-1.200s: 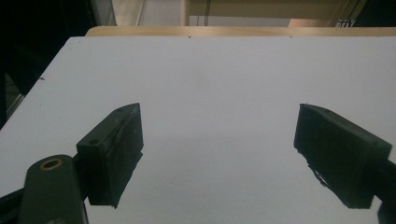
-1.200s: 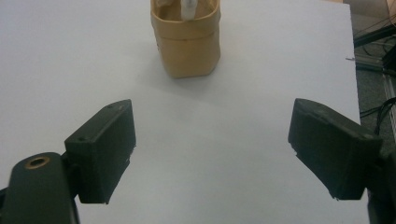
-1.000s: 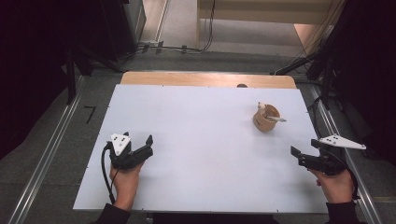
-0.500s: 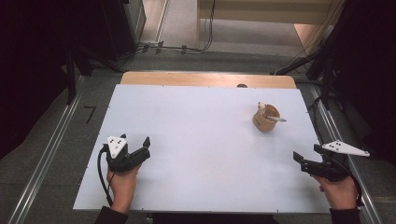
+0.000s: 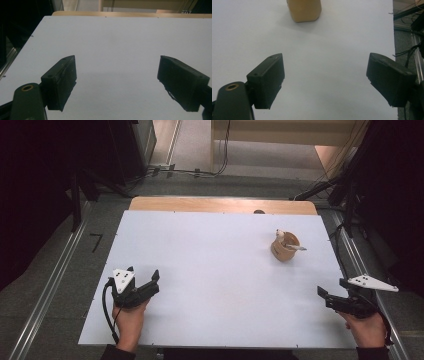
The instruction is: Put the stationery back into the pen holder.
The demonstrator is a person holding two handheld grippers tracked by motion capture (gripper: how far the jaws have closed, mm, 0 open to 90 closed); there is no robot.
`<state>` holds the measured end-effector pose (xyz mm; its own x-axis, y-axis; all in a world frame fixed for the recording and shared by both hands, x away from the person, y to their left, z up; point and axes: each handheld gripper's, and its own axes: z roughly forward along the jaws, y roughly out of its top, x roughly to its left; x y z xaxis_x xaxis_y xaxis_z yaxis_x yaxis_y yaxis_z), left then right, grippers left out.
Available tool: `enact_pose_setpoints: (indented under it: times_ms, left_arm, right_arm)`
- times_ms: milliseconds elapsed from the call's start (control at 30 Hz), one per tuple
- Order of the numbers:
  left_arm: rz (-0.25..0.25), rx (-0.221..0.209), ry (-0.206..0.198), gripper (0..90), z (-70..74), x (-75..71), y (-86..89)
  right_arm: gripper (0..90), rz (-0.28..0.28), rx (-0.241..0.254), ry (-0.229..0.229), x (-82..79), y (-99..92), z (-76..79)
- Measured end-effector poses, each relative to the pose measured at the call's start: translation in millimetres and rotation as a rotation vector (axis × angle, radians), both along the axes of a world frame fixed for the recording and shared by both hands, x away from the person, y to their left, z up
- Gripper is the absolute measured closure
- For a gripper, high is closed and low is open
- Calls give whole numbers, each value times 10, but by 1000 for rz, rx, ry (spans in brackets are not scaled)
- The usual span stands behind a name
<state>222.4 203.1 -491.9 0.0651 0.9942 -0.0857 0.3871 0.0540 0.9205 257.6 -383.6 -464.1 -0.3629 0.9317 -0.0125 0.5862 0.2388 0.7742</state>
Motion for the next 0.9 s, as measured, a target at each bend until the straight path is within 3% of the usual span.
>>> enact_pose_setpoints:
  times_ms: [533, 767, 900]
  left_arm:
    - [-10, 27, 43, 162, -87, -82, 35]
    - [-16, 60, 92, 157, -158, -34, 47]
    - [-16, 83, 115, 155, -193, -3, 41]
  right_arm:
    - [135, 10, -19, 17, 56, 0, -122]
    - [135, -5, -22, 24, 110, -18, -228]
    - [135, -6, -52, 27, 167, 13, -323]
